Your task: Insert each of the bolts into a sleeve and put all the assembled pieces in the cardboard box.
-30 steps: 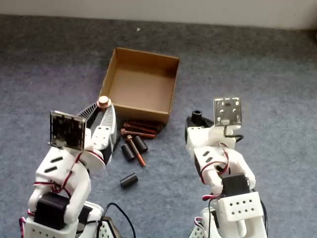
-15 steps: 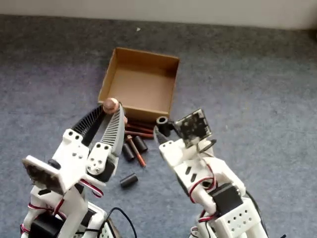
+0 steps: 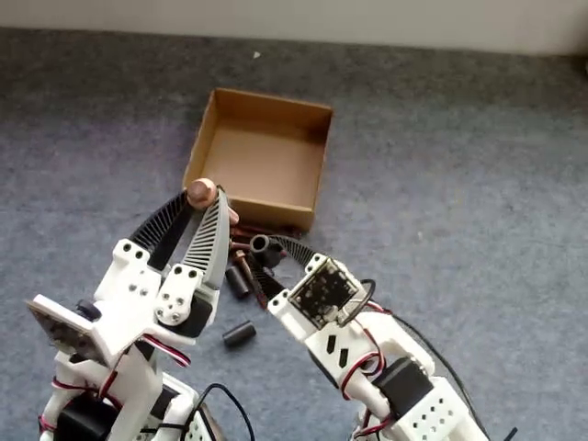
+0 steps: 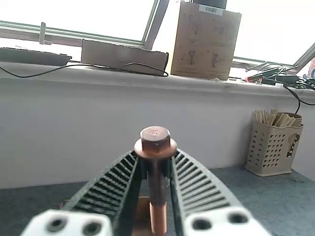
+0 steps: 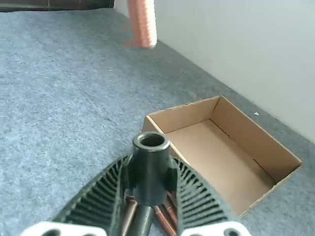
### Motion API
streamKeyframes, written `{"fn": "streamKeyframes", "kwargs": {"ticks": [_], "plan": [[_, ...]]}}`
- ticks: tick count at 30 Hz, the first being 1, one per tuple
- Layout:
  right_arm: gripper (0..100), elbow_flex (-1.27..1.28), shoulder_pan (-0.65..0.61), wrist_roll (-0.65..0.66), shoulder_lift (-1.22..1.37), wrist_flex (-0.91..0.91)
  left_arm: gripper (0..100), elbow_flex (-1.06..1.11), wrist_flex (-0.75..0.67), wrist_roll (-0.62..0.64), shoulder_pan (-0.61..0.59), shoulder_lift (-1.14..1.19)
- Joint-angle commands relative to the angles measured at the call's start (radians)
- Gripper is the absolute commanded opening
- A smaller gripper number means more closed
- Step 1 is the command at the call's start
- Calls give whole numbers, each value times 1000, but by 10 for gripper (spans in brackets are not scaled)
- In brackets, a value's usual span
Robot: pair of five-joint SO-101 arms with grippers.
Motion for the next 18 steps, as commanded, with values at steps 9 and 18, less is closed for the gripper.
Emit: {"fn": "streamKeyframes", "kwargs": {"ticks": [9, 18], "plan": [[5, 87, -12, 35, -170, -143, 6, 42, -26, 52, 13, -5], [5, 156, -15, 43, -308, -139, 6, 64, -28, 52, 15, -5]]}}
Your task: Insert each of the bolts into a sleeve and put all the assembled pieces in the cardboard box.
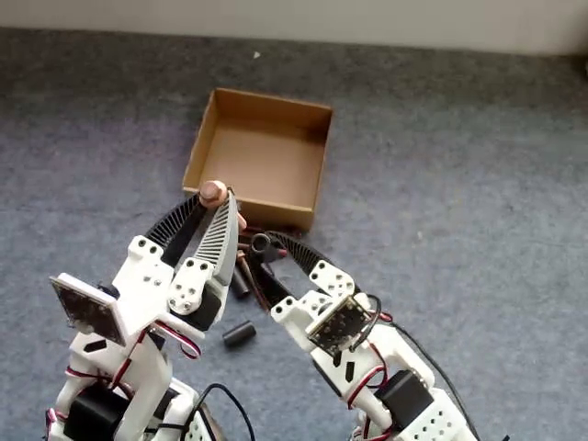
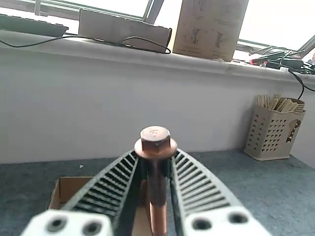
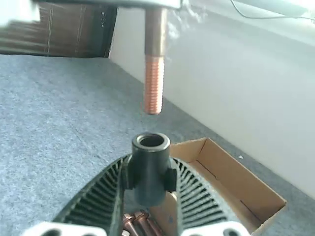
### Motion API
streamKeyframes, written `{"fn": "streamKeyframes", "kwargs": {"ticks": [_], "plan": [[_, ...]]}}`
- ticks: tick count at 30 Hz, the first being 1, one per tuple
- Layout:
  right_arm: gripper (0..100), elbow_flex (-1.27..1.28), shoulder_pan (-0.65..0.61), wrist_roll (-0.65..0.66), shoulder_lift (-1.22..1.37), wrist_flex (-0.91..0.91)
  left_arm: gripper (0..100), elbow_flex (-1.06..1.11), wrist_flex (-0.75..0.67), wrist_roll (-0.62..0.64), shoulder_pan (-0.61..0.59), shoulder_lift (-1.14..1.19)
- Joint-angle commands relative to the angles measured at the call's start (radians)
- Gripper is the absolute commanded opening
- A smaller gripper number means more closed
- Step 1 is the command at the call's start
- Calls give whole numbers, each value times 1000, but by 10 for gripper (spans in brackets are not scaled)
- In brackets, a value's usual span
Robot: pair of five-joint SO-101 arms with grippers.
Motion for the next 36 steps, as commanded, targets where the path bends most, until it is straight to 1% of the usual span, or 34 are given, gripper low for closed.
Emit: {"fn": "streamKeyframes", "kwargs": {"ticks": [1, 3, 7, 10, 15, 26, 30, 34, 36], "plan": [[5, -4, -8, 11, -41, -24, 6, -10, -28, 15, 15, -7], [5, -4, -8, 11, -41, -25, 6, -13, -28, 15, 18, -8], [5, -2, -8, 11, -41, -25, 6, -10, -21, 11, 97, -8], [5, -2, -7, 11, -41, -25, 6, -7, 2, 8, 127, -8], [5, -2, -5, 11, -41, -25, 6, -7, 11, -31, 128, -8], [5, -12, -2, 11, -42, -27, 6, 5, 83, -31, 130, -8], [5, -12, 27, 9, -42, -27, 6, 7, 114, -31, 130, -8], [5, -12, 39, 5, -44, -27, 6, 61, 112, -35, 130, -8], [5, -12, 39, 5, -44, -27, 6, 81, 112, -63, 130, -8]]}}
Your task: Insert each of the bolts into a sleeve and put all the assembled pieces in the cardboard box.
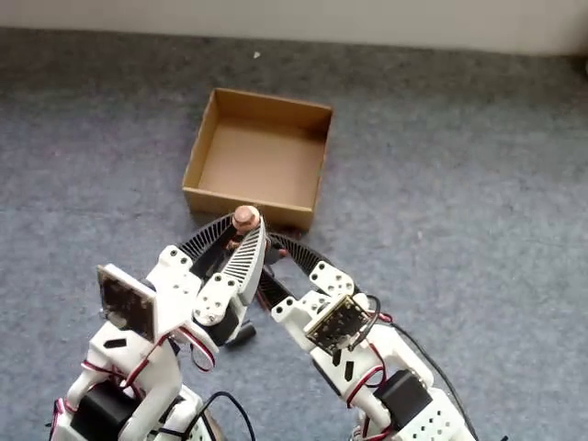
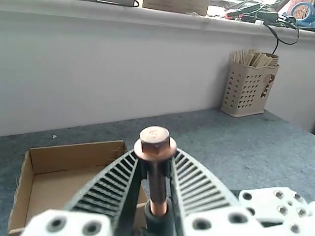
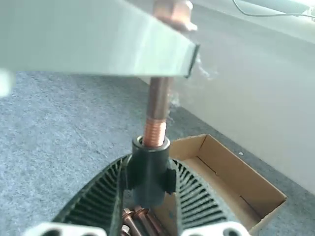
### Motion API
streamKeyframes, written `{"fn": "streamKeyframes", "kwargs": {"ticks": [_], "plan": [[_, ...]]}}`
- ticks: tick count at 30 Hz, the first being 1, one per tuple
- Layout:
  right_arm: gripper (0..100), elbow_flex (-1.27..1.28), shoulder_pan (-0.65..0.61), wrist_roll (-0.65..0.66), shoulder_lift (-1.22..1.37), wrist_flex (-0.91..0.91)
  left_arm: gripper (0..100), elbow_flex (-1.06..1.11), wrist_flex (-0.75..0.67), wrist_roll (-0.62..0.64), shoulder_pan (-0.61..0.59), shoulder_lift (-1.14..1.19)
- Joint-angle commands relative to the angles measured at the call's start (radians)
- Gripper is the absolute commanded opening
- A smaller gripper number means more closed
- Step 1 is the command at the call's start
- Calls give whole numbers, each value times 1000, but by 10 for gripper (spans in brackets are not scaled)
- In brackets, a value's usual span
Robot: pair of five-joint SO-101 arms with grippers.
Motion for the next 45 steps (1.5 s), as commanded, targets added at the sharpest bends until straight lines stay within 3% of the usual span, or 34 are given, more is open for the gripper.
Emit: {"fn": "streamKeyframes", "kwargs": {"ticks": [1, 11, 16, 20, 26, 45], "plan": [[5, -25, 25, 2, -30, -27, 6, 35, -2, -71, 4, 4], [5, -61, 41, 0, -30, -24, 17, 90, 3, -101, 48, 4], [5, -59, 71, 0, -30, -25, 147, 93, 17, -100, 45, 4], [5, -59, 71, 0, -30, -27, 179, 58, 91, -100, 51, 4], [5, -53, 73, 0, -30, -27, 179, -4, 169, -95, 51, 4], [5, -38, 90, 0, -28, -21, 210, -68, 176, -100, -12, 4]]}}
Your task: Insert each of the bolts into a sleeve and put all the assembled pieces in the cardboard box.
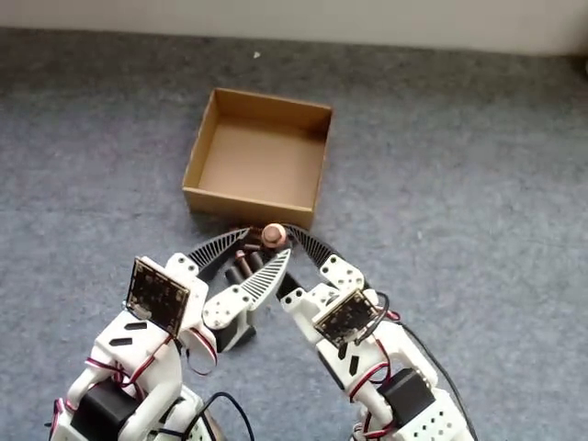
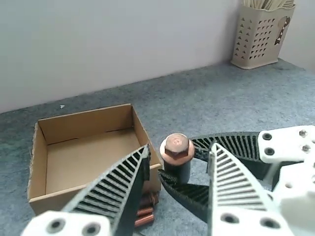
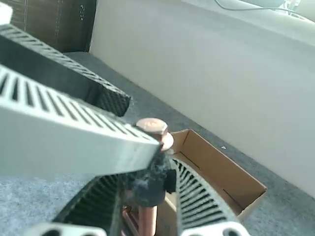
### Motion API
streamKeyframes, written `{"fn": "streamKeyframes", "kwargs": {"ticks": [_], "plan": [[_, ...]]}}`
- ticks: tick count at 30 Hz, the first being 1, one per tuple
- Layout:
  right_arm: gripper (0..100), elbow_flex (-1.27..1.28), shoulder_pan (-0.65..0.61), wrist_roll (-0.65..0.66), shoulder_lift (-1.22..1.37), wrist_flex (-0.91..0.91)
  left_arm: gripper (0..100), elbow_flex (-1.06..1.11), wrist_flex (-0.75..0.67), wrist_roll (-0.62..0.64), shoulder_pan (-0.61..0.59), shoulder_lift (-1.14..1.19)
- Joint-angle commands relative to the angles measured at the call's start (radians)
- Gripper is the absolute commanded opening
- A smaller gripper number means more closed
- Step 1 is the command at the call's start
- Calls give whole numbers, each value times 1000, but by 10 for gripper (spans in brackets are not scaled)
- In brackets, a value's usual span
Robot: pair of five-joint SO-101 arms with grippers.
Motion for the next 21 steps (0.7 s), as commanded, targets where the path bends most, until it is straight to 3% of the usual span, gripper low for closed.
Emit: {"fn": "streamKeyframes", "kwargs": {"ticks": [1, 10, 12, 17, 21], "plan": [[5, -19, 44, -2, -28, -22, 210, -76, 2, -9, -15, -4], [5, 47, 173, -6, -28, -28, 210, -176, -2, -9, -285, -4], [5, 51, 199, -61, -28, -28, 209, -162, 2, -9, -354, -4], [5, 47, 245, -121, -28, -28, 98, 19, -3, -2, -527, -4], [5, 47, 246, -124, -27, -28, 75, 183, -12, -2, -532, -4]]}}
